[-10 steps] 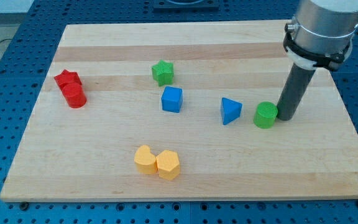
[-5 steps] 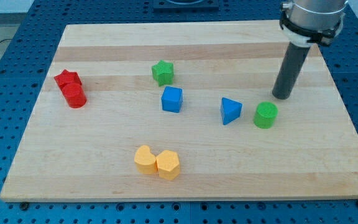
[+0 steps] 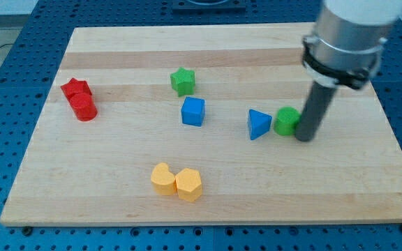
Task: Push green circle into right side of green star
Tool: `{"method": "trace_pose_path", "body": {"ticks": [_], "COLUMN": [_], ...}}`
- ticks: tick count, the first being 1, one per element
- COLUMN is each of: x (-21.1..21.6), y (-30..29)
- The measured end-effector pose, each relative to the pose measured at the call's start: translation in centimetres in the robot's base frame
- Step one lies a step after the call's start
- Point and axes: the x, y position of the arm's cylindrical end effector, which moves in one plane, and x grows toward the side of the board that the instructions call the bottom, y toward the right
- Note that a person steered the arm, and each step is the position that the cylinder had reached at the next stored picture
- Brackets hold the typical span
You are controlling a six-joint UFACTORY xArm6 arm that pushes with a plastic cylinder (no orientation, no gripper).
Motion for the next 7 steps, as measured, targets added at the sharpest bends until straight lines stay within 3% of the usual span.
{"method": "trace_pose_path", "body": {"ticks": [2, 3, 5, 7], "x": [-8.3, -9.2, -6.4, -6.7], "y": [-7.2, -9.2, -8.7, -15.5]}}
